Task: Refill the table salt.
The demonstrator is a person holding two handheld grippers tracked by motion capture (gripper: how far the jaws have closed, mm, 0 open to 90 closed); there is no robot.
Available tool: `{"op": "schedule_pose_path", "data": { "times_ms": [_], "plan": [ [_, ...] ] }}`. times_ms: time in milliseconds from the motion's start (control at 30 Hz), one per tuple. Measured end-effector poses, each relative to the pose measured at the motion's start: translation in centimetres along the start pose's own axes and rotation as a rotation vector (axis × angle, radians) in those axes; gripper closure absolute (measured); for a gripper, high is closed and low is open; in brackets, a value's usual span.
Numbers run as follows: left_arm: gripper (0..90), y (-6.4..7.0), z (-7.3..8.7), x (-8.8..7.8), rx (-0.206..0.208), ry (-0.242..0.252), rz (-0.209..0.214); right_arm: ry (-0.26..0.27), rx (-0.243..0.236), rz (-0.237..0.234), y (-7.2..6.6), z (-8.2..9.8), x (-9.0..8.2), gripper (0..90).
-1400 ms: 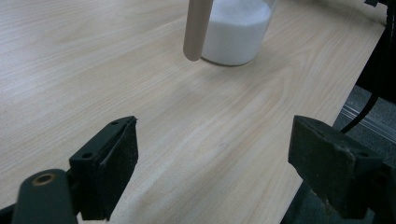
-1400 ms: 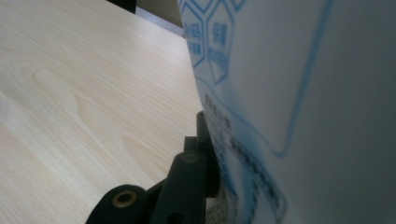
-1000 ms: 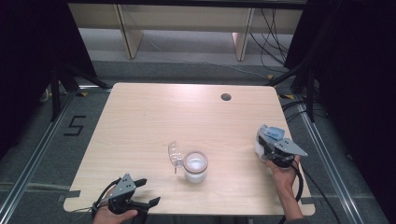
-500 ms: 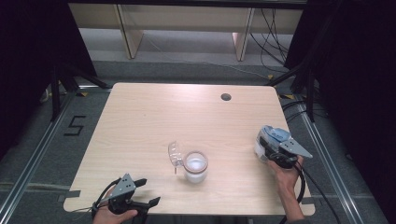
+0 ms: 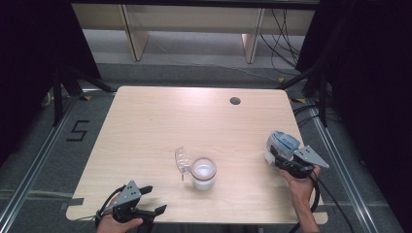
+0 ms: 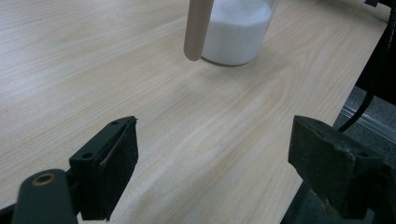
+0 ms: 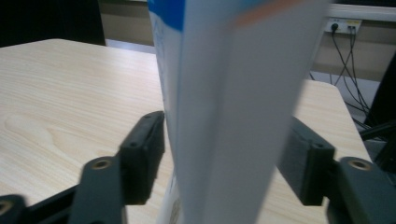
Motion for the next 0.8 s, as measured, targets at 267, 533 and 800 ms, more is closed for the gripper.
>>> {"op": "schedule_pose_path", "data": {
  "times_ms": [267, 533, 800],
  "plan": [
    [15.5, 0.0, 0.0, 0.0, -0.001, 0.003, 0.001, 0.002, 0.022, -0.006, -0.7, -0.2, -2.5, 24.8],
    [15.5, 0.0, 0.0, 0.0, 0.001, 0.000, -0.002, -0.055, 0.048, 0.010, -2.1, -0.4, -5.4, 16.6],
    [15.4, 0.0, 0.0, 0.1, -0.004, 0.005, -0.003, -0.096, 0.038, 0.007, -3.9, -0.3, -7.5, 15.7]
  ]
}}
Point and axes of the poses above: each handheld gripper's, and its own axes: x roughly forward along the jaws, z roughly out of its underside, y roughly to its right, the point moved 5 cm from there along x, roughly forward along the jaws, and after that the axes turned 10 degrees about -x, right-handed, at the moved point
